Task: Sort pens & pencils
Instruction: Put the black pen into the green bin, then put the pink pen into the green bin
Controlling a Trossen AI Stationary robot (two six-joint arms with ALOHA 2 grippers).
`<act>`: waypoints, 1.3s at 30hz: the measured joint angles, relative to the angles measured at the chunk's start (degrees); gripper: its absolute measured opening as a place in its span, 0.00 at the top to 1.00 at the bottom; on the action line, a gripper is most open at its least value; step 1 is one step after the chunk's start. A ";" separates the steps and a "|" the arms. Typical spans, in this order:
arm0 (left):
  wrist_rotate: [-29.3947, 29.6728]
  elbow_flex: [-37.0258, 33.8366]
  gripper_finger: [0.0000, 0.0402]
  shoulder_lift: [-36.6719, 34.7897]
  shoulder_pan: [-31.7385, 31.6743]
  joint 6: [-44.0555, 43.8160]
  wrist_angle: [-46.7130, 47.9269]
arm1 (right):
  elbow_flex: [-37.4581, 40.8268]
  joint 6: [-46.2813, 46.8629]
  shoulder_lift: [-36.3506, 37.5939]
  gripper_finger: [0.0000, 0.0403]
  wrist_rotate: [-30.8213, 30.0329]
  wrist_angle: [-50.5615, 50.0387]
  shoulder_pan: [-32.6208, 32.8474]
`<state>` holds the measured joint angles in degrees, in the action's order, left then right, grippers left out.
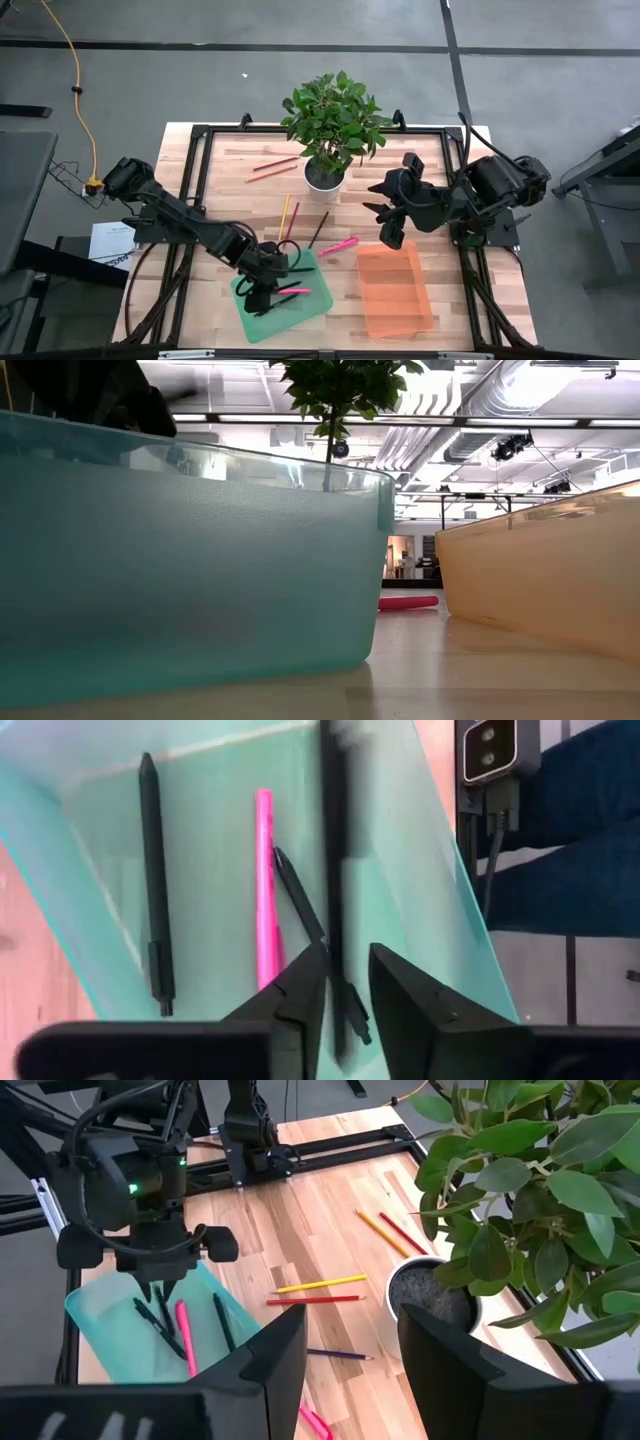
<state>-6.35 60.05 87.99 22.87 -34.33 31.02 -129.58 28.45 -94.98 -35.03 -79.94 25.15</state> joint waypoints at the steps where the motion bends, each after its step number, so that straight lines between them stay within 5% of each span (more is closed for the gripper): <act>1: 0.00 -0.01 0.80 0.00 0.02 0.03 0.00 | 0.00 -0.02 0.00 0.63 0.24 0.02 0.00; 14: 4.98 -0.02 0.75 -0.98 0.02 2.46 -8.73 | 2.12 -0.78 -0.22 0.63 2.28 1.50 0.00; 28: 27.45 -0.02 0.75 -16.30 0.02 9.43 -18.94 | 27.50 -1.65 1.38 0.63 13.62 21.83 -3.51; 39: 30.48 -0.02 0.75 -24.42 0.02 14.46 -17.74 | 53.57 5.49 15.24 0.63 19.78 45.55 -7.91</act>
<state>24.14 60.03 63.57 22.90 -19.87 13.28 -76.01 33.94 -79.74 -15.25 -34.39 17.24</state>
